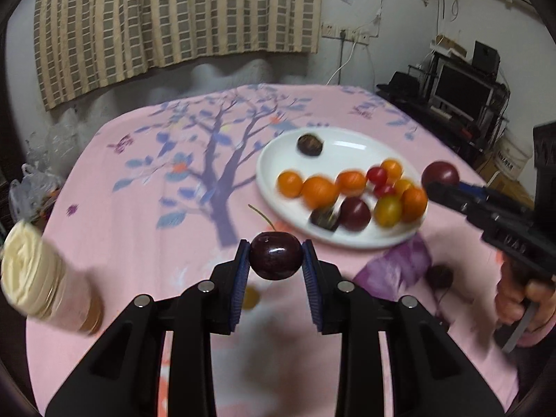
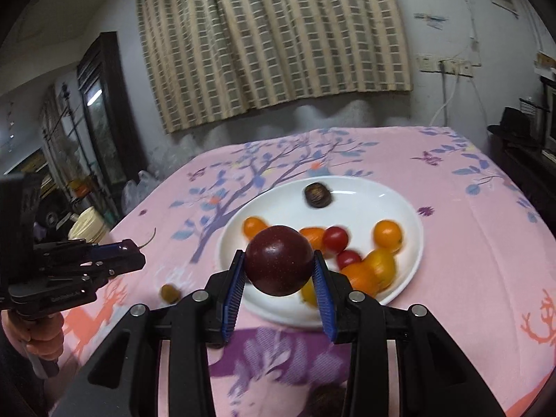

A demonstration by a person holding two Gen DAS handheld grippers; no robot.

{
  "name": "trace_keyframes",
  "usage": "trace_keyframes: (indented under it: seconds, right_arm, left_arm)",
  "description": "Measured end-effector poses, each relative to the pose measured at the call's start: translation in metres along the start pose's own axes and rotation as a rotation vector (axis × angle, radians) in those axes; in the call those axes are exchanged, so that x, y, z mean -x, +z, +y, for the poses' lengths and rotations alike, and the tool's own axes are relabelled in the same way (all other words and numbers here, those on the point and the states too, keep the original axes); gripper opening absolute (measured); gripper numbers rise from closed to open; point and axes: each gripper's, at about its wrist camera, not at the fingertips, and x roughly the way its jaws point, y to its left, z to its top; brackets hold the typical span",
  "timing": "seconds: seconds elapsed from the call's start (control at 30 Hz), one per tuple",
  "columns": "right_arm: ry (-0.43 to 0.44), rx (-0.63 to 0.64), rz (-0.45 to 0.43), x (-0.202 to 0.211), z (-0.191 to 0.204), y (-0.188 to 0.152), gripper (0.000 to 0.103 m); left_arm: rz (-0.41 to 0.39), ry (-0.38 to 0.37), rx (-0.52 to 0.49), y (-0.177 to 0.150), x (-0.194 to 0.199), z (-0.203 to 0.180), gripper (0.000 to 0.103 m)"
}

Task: Organize fruits
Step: 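Carry the plum and cherry over the plate and open both tools to release them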

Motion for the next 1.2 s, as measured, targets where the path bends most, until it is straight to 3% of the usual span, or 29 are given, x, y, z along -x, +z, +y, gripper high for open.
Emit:
trace_keyframes:
  seconds: [0.33,0.6,0.63,0.7,0.73,0.8,1.03,1.2]
  right_arm:
    - [-0.034,-0.026,0.052,-0.049,-0.037,0.018,0.039]
    - [-0.033,-0.041,0.093,-0.070,-0.051,0.019,0.039]
    - [-0.028,-0.035,0.095,-0.070,-0.050,0.019,0.040]
    - [-0.029,-0.024,0.089,-0.066,-0.048,0.019,0.046]
    - [-0.028,-0.020,0.064,-0.060,-0.046,0.020,0.052]
    - [-0.023,-0.010,0.037,-0.051,-0.043,0.023,0.053]
    - [-0.001,0.011,0.008,-0.015,-0.024,0.024,0.058]
    - [0.031,0.036,0.021,0.005,-0.008,0.007,0.061]
  left_arm:
    - [0.060,-0.047,0.025,0.064,-0.103,-0.038,0.030]
    - [0.087,-0.059,0.032,0.082,-0.145,-0.053,0.030]
    - [0.089,-0.052,0.037,0.082,-0.145,-0.053,0.032]
    - [0.079,-0.016,0.063,0.081,-0.141,-0.050,0.085]
    - [0.043,0.005,0.080,0.080,-0.133,-0.047,0.088]
    - [-0.003,0.025,0.072,0.078,-0.116,-0.047,0.088]
    - [-0.032,0.109,0.032,0.052,-0.062,-0.053,0.094]
    - [-0.031,0.113,0.028,0.022,-0.036,-0.057,0.098]
